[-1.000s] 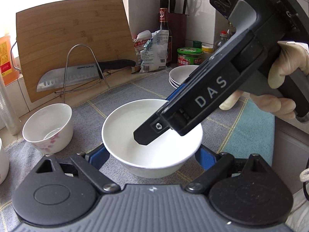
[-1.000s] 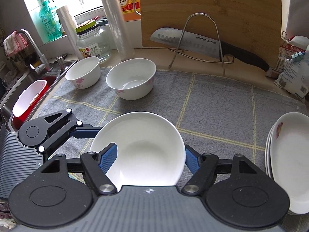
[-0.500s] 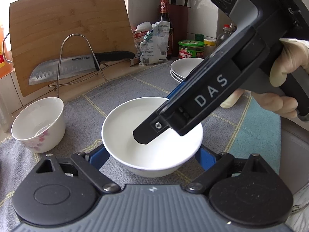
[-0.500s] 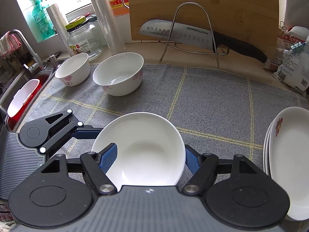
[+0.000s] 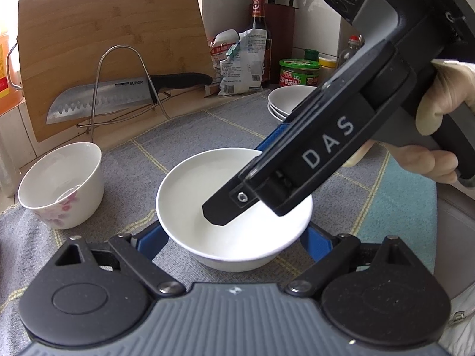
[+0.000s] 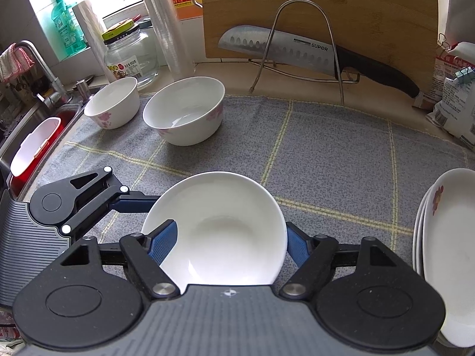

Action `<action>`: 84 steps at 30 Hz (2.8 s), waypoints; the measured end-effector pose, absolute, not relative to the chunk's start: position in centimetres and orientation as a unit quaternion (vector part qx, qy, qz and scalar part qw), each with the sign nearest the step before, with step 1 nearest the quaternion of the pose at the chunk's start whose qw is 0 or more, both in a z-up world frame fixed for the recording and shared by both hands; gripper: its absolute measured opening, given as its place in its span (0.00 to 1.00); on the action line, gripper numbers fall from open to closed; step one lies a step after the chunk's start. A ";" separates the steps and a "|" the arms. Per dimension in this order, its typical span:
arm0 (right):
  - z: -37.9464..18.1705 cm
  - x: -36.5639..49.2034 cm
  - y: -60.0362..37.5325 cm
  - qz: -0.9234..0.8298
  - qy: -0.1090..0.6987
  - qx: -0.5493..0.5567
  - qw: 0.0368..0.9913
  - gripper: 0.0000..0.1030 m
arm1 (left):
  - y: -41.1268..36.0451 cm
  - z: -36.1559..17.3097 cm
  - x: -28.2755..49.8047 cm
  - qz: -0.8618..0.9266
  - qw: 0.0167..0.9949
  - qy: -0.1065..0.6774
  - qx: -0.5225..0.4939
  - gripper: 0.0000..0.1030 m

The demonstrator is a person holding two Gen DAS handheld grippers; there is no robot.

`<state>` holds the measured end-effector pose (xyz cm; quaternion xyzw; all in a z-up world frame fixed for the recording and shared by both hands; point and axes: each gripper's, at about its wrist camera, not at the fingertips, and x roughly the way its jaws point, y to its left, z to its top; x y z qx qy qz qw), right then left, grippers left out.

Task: Organize plates and bowls
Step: 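Lift the white bowl with the right tool and carry it toward the plates, then grasp a second white bowl rim with the left tool while the right tool holds its bowl, then carry the second bowl with the left tool into the bowl held by the right tool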

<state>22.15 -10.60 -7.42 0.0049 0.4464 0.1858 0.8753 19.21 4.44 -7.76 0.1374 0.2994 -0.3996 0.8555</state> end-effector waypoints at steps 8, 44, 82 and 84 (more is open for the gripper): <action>-6.8 21.6 -10.6 0.166 0.422 -0.015 0.891 1.00 | 5.7 -7.6 18.4 -0.394 0.861 0.302 0.115 0.99; -4.7 23.1 -5.5 0.163 0.353 -0.090 0.917 1.00 | 14.2 -3.0 24.7 -0.230 0.922 0.294 0.101 0.99; -7.5 29.5 -0.2 0.208 0.374 -0.168 0.888 0.98 | 12.6 -6.0 37.3 -0.253 0.877 0.407 0.020 0.95; -7.7 30.0 0.0 0.209 0.379 -0.169 0.885 0.97 | 12.3 -6.2 37.4 -0.256 0.874 0.412 0.022 0.89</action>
